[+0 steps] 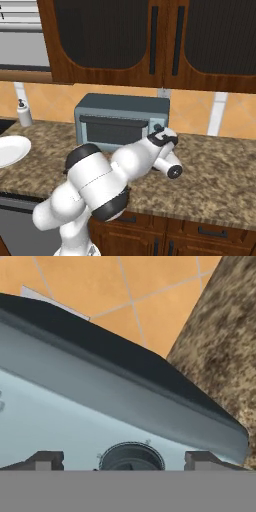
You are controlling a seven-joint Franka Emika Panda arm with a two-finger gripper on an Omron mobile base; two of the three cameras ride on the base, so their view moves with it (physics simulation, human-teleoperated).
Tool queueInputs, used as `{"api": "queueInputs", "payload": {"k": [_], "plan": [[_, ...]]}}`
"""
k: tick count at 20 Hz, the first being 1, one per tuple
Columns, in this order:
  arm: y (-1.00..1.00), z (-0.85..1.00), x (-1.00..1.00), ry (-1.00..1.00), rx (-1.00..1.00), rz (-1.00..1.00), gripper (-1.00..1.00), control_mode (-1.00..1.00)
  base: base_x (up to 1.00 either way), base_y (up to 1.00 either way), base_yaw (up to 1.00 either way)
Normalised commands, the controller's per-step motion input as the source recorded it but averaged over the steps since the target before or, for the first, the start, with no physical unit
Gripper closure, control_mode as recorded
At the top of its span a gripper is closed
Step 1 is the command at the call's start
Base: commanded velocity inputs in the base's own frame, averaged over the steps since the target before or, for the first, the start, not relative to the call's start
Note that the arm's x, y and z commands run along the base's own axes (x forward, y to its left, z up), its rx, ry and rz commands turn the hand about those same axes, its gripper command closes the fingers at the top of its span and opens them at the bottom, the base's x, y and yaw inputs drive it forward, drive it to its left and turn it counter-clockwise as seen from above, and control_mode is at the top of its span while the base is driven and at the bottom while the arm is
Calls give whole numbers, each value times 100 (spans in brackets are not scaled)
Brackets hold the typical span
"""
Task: Pick up the kebab skewer and baguette bread, and place them inside the toaster oven. Close the toaster oven door and start by setting the timer.
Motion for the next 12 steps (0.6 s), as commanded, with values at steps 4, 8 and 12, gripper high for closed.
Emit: {"api": "queueInputs", "payload": {"k": [4,8,12], "plan": [[-14,-22,6,-2,0,0,-100,-100,0,0,0],[-2,-7,11,-2,0,0,-100,-100,0,0,0],[0,0,0,-2,0,-1,-100,-100,0,0,0]]}}
